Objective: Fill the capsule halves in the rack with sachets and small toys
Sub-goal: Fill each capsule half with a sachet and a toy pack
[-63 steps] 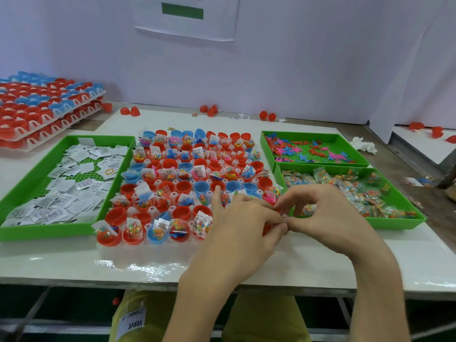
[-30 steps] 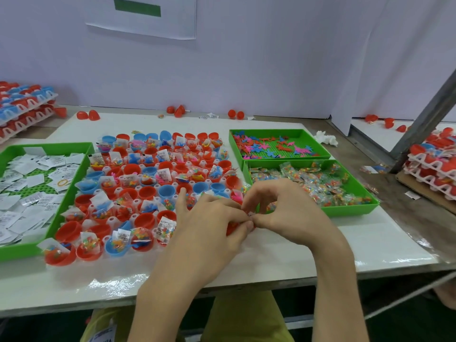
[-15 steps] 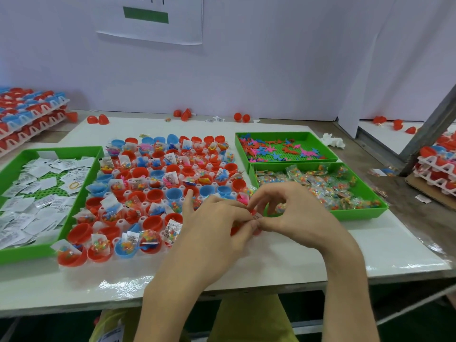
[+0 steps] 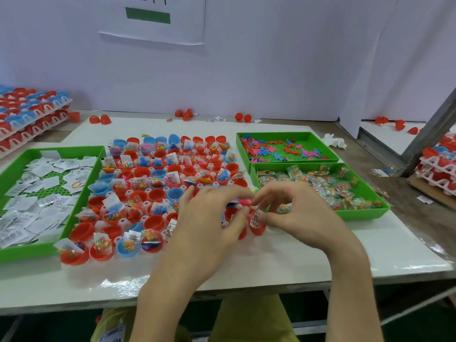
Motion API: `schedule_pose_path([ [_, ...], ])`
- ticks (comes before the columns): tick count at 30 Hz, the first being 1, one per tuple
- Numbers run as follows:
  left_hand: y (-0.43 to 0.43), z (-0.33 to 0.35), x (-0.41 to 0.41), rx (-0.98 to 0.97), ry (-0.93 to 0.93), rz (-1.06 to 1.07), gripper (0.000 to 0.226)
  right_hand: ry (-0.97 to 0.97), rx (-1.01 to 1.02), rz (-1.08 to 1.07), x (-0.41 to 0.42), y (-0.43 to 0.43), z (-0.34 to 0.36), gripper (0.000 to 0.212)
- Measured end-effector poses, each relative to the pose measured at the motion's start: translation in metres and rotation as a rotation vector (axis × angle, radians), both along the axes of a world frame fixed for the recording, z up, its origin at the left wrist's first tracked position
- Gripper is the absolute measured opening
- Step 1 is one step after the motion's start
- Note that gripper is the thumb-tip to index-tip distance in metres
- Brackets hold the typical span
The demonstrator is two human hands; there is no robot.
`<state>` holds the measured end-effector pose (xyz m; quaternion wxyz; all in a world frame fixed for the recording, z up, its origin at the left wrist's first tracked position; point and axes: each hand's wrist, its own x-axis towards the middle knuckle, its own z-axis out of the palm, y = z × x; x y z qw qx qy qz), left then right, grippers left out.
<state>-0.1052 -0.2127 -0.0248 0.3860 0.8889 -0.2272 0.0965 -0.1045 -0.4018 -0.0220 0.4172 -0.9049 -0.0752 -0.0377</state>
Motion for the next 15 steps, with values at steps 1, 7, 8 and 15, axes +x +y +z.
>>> schedule_pose_path([
  [1, 0.001, 0.001, -0.001, -0.049, -0.025, 0.008, 0.027, 0.002, -0.004, -0.002, 0.0, 0.0, 0.0, 0.027],
  [7, 0.013, 0.01, -0.004, -0.279, -0.199, 0.088, 0.035, 0.002, -0.035, -0.017, 0.0, -0.001, 0.0, 0.025],
  [8, 0.017, 0.012, -0.005, -0.31, -0.218, 0.102, 0.033, -0.003, -0.033, -0.02, 0.0, -0.001, 0.001, 0.024],
  [15, 0.037, 0.021, -0.008, -0.34, -0.238, 0.182, 0.027, -0.034, -0.028, -0.028, -0.001, 0.003, 0.003, 0.019],
])
